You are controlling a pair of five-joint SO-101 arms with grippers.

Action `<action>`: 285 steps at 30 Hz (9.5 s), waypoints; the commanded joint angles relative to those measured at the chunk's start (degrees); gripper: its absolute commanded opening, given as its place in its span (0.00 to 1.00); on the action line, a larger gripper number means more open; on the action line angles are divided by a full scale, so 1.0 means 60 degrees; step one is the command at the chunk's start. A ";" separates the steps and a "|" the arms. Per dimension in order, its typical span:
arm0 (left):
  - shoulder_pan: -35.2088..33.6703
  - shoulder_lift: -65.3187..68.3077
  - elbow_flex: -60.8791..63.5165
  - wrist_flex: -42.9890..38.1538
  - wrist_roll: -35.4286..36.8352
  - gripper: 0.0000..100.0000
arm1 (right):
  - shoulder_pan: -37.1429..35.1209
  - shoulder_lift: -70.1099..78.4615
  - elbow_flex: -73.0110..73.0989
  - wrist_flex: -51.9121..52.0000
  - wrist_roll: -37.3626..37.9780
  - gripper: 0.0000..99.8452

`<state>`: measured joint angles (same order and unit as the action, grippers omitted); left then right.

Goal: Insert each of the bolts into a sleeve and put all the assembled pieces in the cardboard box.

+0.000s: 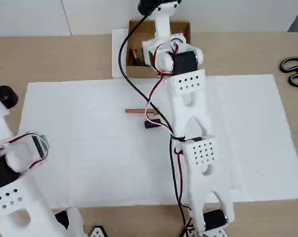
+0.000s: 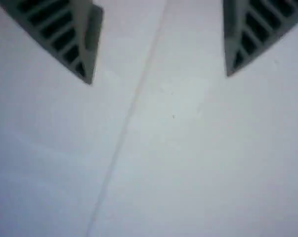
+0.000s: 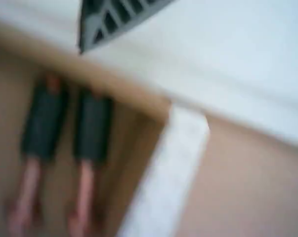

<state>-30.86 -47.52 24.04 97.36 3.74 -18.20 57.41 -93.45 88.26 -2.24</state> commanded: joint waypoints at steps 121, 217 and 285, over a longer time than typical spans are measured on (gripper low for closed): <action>-0.0015 -0.0147 -0.0007 0.0073 -0.0029 0.17 | -0.1209 -1.0308 2.1480 -0.9399 -1.0711 0.16; -0.0015 -0.0147 0.0242 -0.0117 -0.0044 0.17 | -0.1795 -0.9223 2.0777 -0.9634 -0.9963 0.01; 0.4835 0.7311 -0.4960 0.0352 -0.1070 0.17 | 0.0916 -1.0894 1.8974 -0.4110 0.0220 0.07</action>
<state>-3.96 -5.58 -2.24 99.30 -1.89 -13.01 -9.85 24.70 63.12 0.48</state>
